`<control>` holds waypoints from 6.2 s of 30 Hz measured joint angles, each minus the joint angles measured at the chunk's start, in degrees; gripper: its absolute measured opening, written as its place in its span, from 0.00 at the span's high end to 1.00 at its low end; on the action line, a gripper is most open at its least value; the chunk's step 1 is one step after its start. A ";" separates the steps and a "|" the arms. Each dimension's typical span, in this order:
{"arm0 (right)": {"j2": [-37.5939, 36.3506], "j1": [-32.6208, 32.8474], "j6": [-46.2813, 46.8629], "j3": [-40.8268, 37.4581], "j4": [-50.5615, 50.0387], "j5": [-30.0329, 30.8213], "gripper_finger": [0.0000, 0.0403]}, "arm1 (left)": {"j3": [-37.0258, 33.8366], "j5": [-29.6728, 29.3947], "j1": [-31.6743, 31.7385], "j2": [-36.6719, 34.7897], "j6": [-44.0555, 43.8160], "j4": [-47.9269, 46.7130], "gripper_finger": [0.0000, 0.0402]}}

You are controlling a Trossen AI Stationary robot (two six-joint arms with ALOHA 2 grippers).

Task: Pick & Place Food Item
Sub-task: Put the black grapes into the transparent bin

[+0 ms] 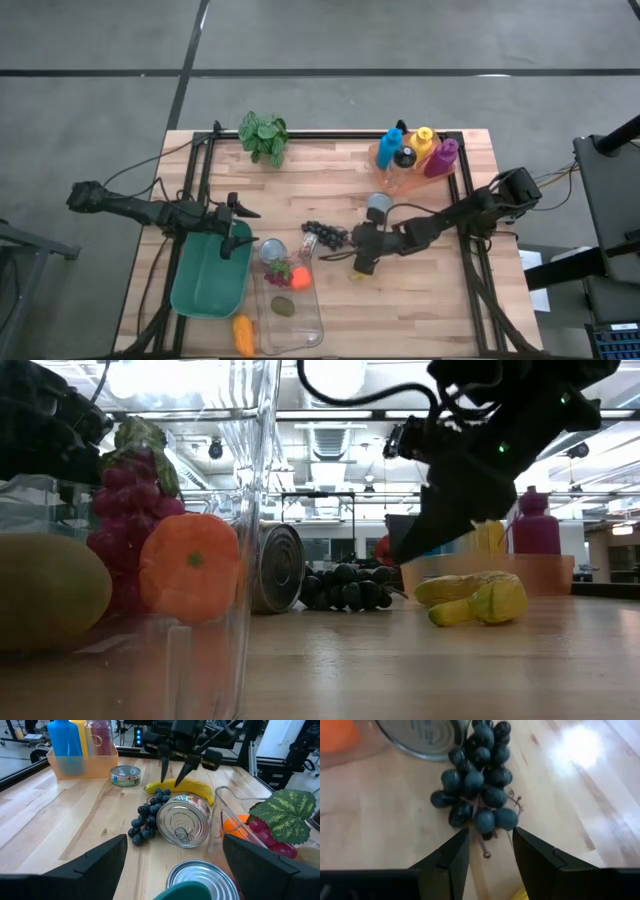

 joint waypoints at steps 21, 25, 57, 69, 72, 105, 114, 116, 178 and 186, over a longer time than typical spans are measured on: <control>4.28 -3.53 -3.47 0.00 0.75 -4.85 0.44 | 0.00 -0.02 0.00 0.00 0.00 0.00 0.16; 4.28 -5.13 -5.58 0.00 1.27 -7.70 0.44 | 0.01 0.00 -0.01 0.00 0.00 0.00 0.16; 6.80 -5.45 -5.54 0.01 3.50 -10.62 0.67 | 0.01 -0.01 0.01 -0.02 0.00 0.00 0.16; 6.88 -5.73 -2.95 -0.11 3.14 -5.85 0.88 | 0.01 0.00 0.00 -0.02 0.00 0.00 0.16; 6.88 -5.77 -2.75 -0.13 3.11 -5.67 0.92 | 0.01 0.00 0.01 0.00 0.00 0.00 0.16; 6.86 -5.73 -1.49 -0.09 3.52 -7.56 0.98 | -0.01 0.00 -0.01 -0.02 0.00 0.00 0.16; 6.84 -5.73 -1.67 -0.09 3.52 -7.77 0.98 | -0.01 0.00 -0.01 0.00 0.00 0.00 0.16; 6.84 -5.73 -1.35 -0.07 3.54 -7.83 0.98 | 0.00 0.01 -0.01 0.00 0.00 0.00 0.16; 6.82 -5.11 -16.30 0.35 6.03 -7.50 0.85 | 0.01 0.01 0.01 -0.02 0.00 0.00 0.16; 6.82 -4.86 -16.20 0.35 6.02 -7.52 0.85 | 0.01 0.01 0.01 -0.02 0.00 0.00 0.16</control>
